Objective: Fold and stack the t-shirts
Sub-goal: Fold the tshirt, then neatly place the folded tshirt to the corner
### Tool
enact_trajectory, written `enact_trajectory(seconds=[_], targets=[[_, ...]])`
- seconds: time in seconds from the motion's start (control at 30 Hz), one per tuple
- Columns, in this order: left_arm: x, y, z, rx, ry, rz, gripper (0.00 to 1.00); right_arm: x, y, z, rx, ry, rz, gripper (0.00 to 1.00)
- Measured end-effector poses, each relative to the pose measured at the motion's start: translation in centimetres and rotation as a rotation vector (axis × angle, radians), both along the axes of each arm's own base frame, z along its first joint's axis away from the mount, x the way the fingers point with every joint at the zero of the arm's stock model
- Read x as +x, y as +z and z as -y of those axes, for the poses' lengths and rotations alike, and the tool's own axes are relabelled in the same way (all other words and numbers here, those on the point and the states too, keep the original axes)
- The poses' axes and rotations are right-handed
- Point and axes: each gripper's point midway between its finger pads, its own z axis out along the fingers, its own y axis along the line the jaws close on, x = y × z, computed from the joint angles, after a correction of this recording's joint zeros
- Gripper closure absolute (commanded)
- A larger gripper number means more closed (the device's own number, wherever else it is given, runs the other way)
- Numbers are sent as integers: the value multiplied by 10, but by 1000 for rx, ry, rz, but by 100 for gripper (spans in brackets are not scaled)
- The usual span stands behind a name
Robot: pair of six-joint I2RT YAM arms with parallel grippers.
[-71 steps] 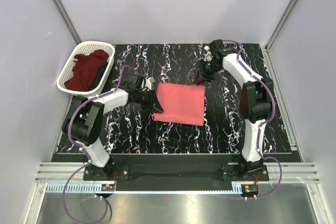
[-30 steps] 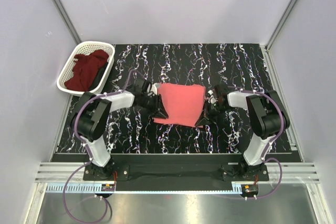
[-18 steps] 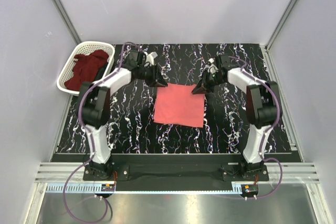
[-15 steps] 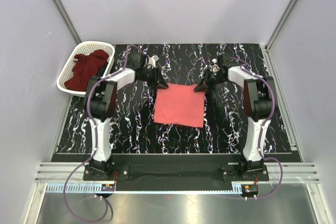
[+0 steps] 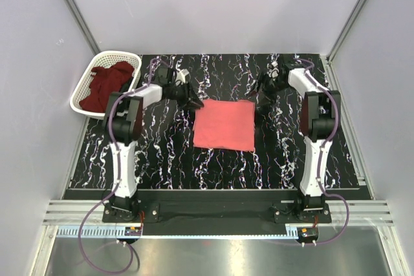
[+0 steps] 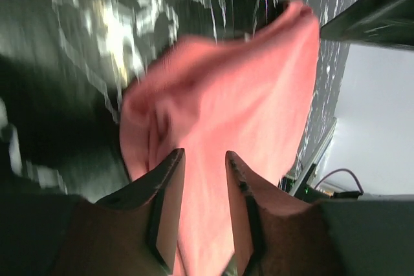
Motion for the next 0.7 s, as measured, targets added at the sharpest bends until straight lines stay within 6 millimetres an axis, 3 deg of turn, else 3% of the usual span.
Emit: enact_trajectory(seconds=[0.03,0.13,0.23,0.33,0.37,0.5,0.7], targets=[[-8,4,-3,7,1,-4,62,-5,7,3,-23,5,3,10],[-45,26,-14,19,2,-1,61,-32,29,12,-73,26,27,4],[-86,63,-21,13,-6,54,61,-70,44,19,-102,47,43,4],[-129,96,-24,0,-25,131,60,-89,38,22,-114,64,61,6],[-143,103,-25,-3,-31,144,60,-91,33,22,-115,67,62,13],[-198,127,-30,-25,-48,199,60,-84,1,23,-123,85,72,25],[-254,153,-48,-41,-10,267,60,-61,-13,22,-124,89,162,32]])
